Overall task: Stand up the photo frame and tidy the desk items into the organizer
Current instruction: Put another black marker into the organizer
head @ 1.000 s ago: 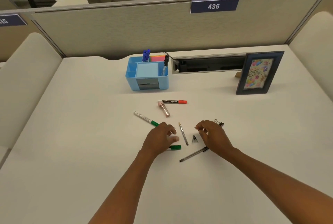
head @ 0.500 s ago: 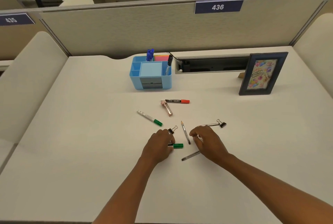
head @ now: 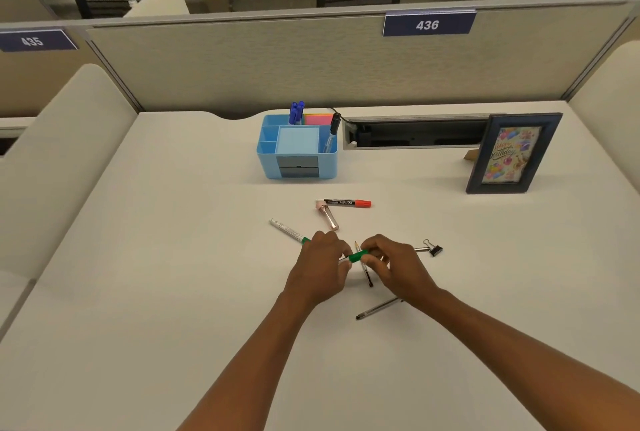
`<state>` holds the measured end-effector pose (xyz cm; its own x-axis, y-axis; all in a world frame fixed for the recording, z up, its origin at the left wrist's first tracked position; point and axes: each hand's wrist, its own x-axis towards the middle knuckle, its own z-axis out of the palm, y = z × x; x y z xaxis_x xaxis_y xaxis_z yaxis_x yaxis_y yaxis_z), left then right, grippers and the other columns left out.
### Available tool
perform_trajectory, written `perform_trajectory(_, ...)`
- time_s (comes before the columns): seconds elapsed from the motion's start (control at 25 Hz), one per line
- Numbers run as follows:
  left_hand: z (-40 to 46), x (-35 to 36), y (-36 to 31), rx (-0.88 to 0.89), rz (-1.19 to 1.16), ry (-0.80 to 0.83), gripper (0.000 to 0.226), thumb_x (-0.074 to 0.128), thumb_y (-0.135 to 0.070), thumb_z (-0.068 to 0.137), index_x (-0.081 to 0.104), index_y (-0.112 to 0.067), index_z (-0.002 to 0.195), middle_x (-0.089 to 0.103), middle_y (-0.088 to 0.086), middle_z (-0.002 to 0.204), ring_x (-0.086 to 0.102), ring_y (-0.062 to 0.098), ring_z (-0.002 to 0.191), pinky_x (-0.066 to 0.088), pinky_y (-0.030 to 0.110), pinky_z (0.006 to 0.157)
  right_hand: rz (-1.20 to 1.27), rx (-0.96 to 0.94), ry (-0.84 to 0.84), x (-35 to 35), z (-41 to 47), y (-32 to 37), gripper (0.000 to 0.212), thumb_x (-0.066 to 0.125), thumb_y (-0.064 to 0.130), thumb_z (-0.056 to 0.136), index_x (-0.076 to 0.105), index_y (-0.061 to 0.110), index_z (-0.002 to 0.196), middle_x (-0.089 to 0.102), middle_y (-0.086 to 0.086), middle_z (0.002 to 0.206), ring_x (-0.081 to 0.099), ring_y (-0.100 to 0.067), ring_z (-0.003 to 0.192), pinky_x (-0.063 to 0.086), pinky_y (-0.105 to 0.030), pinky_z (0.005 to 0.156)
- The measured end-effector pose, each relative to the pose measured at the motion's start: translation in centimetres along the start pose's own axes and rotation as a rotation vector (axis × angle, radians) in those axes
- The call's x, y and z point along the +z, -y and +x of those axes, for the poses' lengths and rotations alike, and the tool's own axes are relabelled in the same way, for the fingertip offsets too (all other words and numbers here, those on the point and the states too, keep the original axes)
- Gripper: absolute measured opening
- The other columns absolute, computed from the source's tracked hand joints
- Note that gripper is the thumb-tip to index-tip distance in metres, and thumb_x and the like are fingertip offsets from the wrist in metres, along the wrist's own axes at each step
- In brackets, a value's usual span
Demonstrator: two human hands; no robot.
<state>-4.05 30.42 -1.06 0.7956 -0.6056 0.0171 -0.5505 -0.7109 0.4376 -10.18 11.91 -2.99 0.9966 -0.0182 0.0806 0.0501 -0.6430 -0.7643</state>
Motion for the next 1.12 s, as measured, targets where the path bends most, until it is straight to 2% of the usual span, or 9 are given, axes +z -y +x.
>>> perform_trajectory(0.12, 1.5, -0.7, 0.4, -0.076, -0.098, -0.005, 0.018, 0.058, -0.031, 0.091, 0.061, -0.026, 0.108, 0.058, -0.006, 0.104, 0.049, 0.015, 0.097, 0.042, 0.036, 0.088, 0.110, 0.042, -0.073, -0.5, 2.4, 1.1, 0.013, 0.068, 0.015, 0.088, 0.067, 0.019, 0.100, 0.070, 0.010, 0.082, 0.067, -0.010, 0.073, 0.054, -0.027, 0.071)
perform_trajectory(0.24, 3.5, -2.0, 1.1, -0.142, -0.220, -0.027, 0.012, 0.055, -0.028, 0.094, 0.057, -0.024, 0.106, 0.063, -0.005, 0.101, 0.058, 0.015, 0.088, 0.051, 0.038, 0.081, 0.196, 0.065, -0.124, -0.9, 5.6, 2.4, 0.017, 0.068, 0.010, 0.088, 0.070, 0.014, 0.103, 0.073, 0.005, 0.088, 0.070, -0.011, 0.076, 0.058, -0.028, 0.074)
perform_trajectory(0.36, 6.0, -3.8, 1.9, -0.173, -0.194, -0.065, 0.019, 0.048, -0.023, 0.099, 0.052, -0.022, 0.118, 0.064, 0.000, 0.106, 0.058, 0.014, 0.086, 0.048, 0.029, 0.076, 0.129, 0.043, -0.182, -1.3, 9.9, 4.0, 0.017, 0.064, 0.015, 0.091, 0.069, 0.015, 0.108, 0.072, 0.005, 0.096, 0.069, -0.009, 0.082, 0.059, -0.025, 0.077)
perform_trajectory(0.48, 8.0, -5.1, 3.8, -0.247, -0.186, -0.103, 0.041, 0.047, -0.019, 0.100, 0.040, -0.024, 0.140, 0.057, 0.002, 0.129, 0.058, 0.017, 0.107, 0.045, 0.028, 0.087, 0.078, 0.053, -0.289, -1.8, 15.5, 6.0, 0.019, 0.062, 0.020, 0.093, 0.067, 0.014, 0.110, 0.071, 0.001, 0.098, 0.067, -0.010, 0.084, 0.057, -0.022, 0.079)
perform_trajectory(0.6, 9.6, -5.9, 6.9, -0.312, -0.105, -0.135, 0.056, 0.053, -0.021, 0.097, 0.028, -0.022, 0.147, 0.045, 0.002, 0.144, 0.053, 0.021, 0.121, 0.047, 0.035, 0.096, 0.058, 0.005, -0.383, -2.3, 20.9, 7.9, 0.014, 0.063, 0.019, 0.092, 0.066, 0.012, 0.104, 0.070, 0.001, 0.091, 0.065, -0.007, 0.080, 0.053, -0.012, 0.071)
perform_trajectory(0.68, 10.4, -6.4, 8.9, -0.325, 0.026, -0.176, 0.064, 0.057, -0.022, 0.095, 0.022, -0.017, 0.150, 0.036, 0.004, 0.151, 0.045, 0.022, 0.130, 0.041, 0.037, 0.104, 0.028, -0.050, -0.417, -2.5, 24.0, 9.2, 0.012, 0.063, 0.019, 0.091, 0.066, 0.012, 0.101, 0.068, 0.003, 0.085, 0.064, -0.007, 0.077, 0.054, -0.019, 0.070)
perform_trajectory(0.76, 11.3, -6.9, 10.6, -0.328, 0.131, -0.154, 0.071, 0.054, -0.024, 0.097, 0.011, -0.014, 0.153, 0.018, 0.006, 0.160, 0.023, 0.024, 0.144, 0.023, 0.041, 0.117, 0.004, -0.093, -0.421, -2.3, 27.0, 10.1, 0.011, 0.064, 0.020, 0.089, 0.065, 0.015, 0.098, 0.068, 0.005, 0.081, 0.064, -0.009, 0.074, 0.057, -0.031, 0.072)
perform_trajectory(0.84, 12.0, -7.1, 11.8, -0.331, 0.196, -0.112, 0.073, 0.051, -0.024, 0.098, 0.004, -0.013, 0.154, 0.007, 0.007, 0.162, 0.007, 0.023, 0.148, 0.009, 0.042, 0.119, -0.014, -0.123, -0.397, -1.7, 29.5, 10.8, 0.008, 0.064, 0.021, 0.087, 0.064, 0.017, 0.095, 0.068, 0.007, 0.081, 0.065, -0.009, 0.073, 0.057, -0.037, 0.071)
perform_trajectory(1.12, 12.7, -6.7, 12.6, -0.319, 0.218, -0.033, 0.077, 0.052, -0.029, 0.098, 0.002, -0.011, 0.153, 0.001, 0.011, 0.162, 0.000, 0.026, 0.149, 0.003, 0.041, 0.120, -0.175, -0.222, -0.287, 1.3, 35.7, 12.3, 0.010, 0.059, 0.024, 0.090, 0.062, 0.019, 0.098, 0.070, 0.002, 0.083, 0.065, -0.014, 0.071, 0.056, -0.038, 0.066)
